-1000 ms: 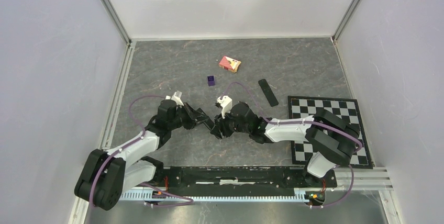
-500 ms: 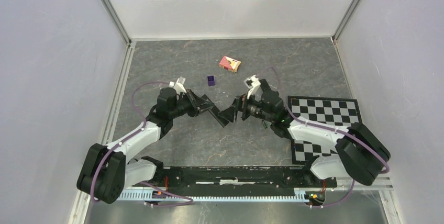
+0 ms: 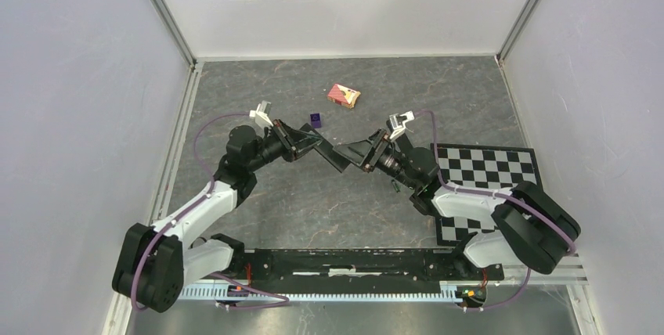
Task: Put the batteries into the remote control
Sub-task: Remove the battery cover from the remote control.
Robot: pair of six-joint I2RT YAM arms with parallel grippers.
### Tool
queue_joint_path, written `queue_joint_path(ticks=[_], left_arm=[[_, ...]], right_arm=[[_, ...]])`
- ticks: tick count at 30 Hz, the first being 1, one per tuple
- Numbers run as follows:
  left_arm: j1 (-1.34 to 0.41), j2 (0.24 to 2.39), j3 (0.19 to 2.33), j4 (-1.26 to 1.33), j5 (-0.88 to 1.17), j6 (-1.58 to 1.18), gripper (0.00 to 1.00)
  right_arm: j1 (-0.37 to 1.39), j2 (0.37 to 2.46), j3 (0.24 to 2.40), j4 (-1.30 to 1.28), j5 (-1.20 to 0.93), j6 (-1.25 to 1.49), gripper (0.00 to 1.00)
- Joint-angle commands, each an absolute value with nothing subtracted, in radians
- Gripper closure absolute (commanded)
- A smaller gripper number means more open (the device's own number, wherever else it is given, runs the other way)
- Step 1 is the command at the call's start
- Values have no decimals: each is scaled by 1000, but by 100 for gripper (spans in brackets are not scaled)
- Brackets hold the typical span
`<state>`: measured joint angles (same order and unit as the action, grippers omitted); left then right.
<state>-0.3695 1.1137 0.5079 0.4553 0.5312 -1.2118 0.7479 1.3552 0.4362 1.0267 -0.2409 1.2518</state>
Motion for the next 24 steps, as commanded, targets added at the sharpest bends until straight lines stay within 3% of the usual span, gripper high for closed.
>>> queue_joint_path(ticks=[1, 8, 17, 24], left_arm=[[-367, 1066, 544, 554, 525, -1283, 98], [-369, 1058, 533, 672, 516, -1332, 98], [-368, 1062, 553, 764, 554, -1420, 98], [-349, 1044, 644, 672, 573, -1419, 98]], right_arm=[[752, 1382, 470, 1191, -216, 1373, 25], [752, 1422, 531, 1155, -259, 1385, 47], [752, 1434, 511, 1142, -283, 1381, 83], [739, 1430, 418, 1288, -354, 1345, 97]])
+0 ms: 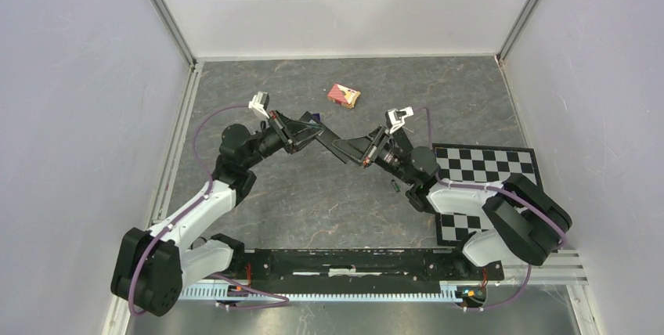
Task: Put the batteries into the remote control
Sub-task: Remove the battery cover from the remote control.
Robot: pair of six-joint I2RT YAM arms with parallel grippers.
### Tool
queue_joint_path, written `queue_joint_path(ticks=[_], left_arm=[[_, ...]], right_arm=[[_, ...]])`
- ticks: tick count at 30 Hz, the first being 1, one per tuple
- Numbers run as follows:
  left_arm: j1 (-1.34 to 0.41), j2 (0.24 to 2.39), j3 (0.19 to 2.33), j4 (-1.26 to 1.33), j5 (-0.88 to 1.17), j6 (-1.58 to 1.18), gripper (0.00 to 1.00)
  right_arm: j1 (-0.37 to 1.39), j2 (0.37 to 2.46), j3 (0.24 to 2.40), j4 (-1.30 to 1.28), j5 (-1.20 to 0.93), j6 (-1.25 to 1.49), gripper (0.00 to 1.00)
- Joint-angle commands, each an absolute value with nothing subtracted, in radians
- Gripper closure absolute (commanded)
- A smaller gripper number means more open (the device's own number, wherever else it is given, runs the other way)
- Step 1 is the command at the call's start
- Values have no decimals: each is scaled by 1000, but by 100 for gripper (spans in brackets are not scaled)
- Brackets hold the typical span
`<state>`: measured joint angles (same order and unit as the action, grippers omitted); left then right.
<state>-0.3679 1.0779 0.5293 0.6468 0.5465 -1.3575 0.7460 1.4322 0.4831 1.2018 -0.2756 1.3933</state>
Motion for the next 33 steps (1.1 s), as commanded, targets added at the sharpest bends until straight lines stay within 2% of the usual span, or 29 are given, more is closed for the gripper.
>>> queue_joint_path(ticks=[1, 6, 11, 17, 21, 27, 31, 33], left_arm=[[-343, 1042, 655, 661, 579, -1418, 98], [-316, 1038, 664, 666, 587, -1448, 98], [-314, 1039, 661, 625, 585, -1424, 98], [-314, 1044, 649, 542, 581, -1317, 98], [-314, 1029, 630, 498, 554, -1255, 98], [-314, 1033, 627, 488, 533, -1217, 98], [-314, 1052, 619, 482, 529, -1184, 98], [-314, 1063, 614, 483, 525, -1159, 98]], right_arm=[[735, 1430, 407, 1300, -370, 1341, 99], [711, 1407, 384, 1302, -428, 1263, 98], [709, 1366, 422, 1094, -402, 1155, 93], [709, 1382, 533, 840, -353, 1131, 60], [708, 1382, 551, 768, -335, 1135, 43], [709, 1362, 518, 777, -332, 1167, 36], [708, 1332, 485, 833, -326, 1185, 19], [709, 1319, 450, 898, -319, 1214, 15]])
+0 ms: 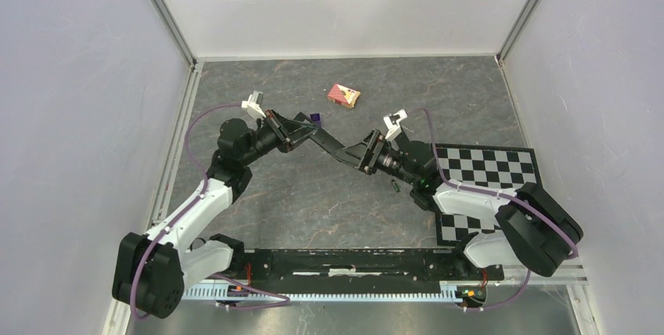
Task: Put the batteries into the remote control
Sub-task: Remove the battery cover from the remote control.
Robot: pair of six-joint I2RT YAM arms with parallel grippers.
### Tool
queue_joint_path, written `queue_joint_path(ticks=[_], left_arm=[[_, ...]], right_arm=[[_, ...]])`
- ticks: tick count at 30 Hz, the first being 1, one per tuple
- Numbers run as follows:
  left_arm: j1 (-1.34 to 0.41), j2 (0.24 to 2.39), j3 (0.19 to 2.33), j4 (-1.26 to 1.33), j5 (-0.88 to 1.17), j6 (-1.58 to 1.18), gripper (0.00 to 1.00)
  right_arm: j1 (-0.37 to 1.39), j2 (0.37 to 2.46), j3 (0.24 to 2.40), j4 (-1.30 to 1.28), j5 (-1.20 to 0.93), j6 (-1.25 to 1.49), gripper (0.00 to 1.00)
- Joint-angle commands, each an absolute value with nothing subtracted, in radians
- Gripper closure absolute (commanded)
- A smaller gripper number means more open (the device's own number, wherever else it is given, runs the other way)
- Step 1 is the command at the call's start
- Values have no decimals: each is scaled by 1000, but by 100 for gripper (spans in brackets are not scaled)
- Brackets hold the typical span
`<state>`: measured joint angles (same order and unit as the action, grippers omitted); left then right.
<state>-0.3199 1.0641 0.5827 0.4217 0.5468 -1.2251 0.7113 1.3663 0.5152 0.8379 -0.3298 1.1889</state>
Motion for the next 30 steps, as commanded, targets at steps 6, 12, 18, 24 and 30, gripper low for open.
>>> queue_joint_path(ticks=[6, 12, 18, 24, 30], left_arm=[[-314, 1117, 613, 522, 551, -1163, 98], [-314, 1139, 614, 532, 590, -1160, 98], [-314, 1147, 607, 530, 601, -1151, 98], [-314, 1150, 615, 506, 580, -1121, 98], [-311, 1142, 634, 472, 559, -1149, 98]], right_arm=[[709, 1321, 421, 934, -307, 1256, 37], [709, 1338, 417, 993, -285, 1258, 35], [709, 1365, 432, 1059, -279, 1283, 27], [709, 1348, 441, 938, -283, 1267, 53], [709, 1317, 432, 799, -263, 1223, 69]])
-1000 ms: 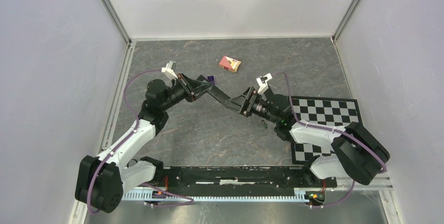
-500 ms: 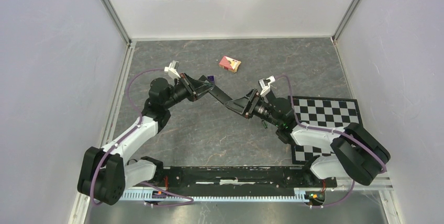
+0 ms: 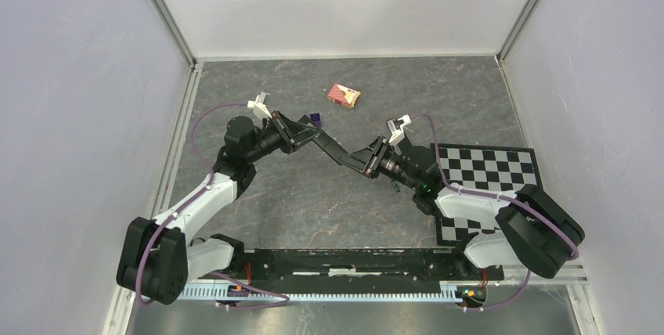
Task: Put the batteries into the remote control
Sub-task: Remove the battery cover from the remote control.
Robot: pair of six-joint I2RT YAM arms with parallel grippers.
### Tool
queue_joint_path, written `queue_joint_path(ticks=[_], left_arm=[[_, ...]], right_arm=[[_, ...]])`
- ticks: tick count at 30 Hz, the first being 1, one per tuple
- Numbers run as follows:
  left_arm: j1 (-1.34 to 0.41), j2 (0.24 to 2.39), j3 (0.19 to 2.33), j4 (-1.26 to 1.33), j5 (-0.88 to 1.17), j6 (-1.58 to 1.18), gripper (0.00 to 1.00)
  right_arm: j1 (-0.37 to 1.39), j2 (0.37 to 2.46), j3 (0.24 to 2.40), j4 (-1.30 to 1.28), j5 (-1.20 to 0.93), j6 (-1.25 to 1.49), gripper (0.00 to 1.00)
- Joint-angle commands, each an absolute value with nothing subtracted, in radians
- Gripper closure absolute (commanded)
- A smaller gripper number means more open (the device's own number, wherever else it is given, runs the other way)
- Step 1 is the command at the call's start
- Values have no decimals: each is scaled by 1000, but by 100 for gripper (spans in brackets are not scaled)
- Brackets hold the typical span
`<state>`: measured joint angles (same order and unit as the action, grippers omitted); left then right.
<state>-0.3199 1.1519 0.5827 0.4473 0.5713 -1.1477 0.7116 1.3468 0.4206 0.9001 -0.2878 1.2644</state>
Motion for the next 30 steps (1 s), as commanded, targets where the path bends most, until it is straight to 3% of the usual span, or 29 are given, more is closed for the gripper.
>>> queue_joint_path(ticks=[1, 5, 8, 13, 22, 30], left_arm=[[-310, 1149, 631, 513, 575, -1191, 98], [-309, 1176, 637, 598, 626, -1295, 98], [-308, 1153, 647, 508, 598, -1217, 98], [-308, 1123, 650, 436, 568, -1120, 98], [-309, 1121, 625, 405, 542, -1002, 98], [-309, 1126, 610, 387, 528, -968, 98]], right_arm=[[709, 1319, 428, 799, -262, 1224, 72], [707, 1331, 422, 839, -263, 1240, 85], [705, 1330, 428, 840, -266, 1250, 90], [704, 1311, 465, 721, -276, 1237, 87], [701, 1308, 488, 738, -323, 1302, 88], [700, 1314, 463, 822, -341, 1380, 77]])
